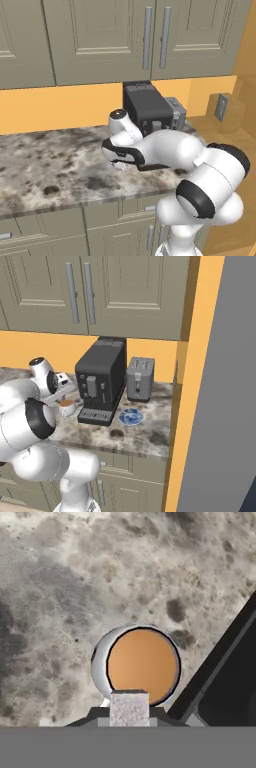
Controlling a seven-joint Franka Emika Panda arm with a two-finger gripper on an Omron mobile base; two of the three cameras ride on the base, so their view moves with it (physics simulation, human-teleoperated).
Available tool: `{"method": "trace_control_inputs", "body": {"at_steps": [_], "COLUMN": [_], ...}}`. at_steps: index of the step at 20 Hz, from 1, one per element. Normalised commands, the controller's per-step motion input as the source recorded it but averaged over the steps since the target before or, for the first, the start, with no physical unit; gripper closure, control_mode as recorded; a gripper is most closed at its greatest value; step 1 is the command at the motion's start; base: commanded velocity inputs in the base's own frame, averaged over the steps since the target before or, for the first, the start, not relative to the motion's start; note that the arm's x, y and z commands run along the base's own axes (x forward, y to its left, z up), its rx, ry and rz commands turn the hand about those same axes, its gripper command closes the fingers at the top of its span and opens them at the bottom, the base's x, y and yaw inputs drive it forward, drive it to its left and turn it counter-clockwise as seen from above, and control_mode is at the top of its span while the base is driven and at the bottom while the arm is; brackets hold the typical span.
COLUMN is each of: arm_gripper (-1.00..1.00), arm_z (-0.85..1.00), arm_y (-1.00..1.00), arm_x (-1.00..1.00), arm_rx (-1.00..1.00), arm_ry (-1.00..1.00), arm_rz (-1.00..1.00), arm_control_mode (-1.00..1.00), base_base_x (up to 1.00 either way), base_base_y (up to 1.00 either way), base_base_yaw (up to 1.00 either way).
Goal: Take a sugar cube from the saucer and place it inside the coffee. Then, grab milk from the fridge and place it next to the coffee on the counter to sweeten the coffee.
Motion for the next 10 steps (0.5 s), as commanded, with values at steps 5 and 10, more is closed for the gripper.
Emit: {"method": "trace_control_inputs", "body": {"at_steps": [5,10], "arm_gripper": [-1.0,-1.0], "arm_z": [-0.22,0.09], "arm_y": [0.01,0.0], "arm_x": [0.41,0.03], "arm_rx": [-0.01,0.01], "arm_ry": [-0.07,0.01], "arm_rz": [0.0,-0.01], "arm_control_mode": [-1.0,-1.0], "base_base_x": [0.0,0.0], "base_base_y": [0.0,0.0], "base_base_yaw": [0.0,0.0]}}
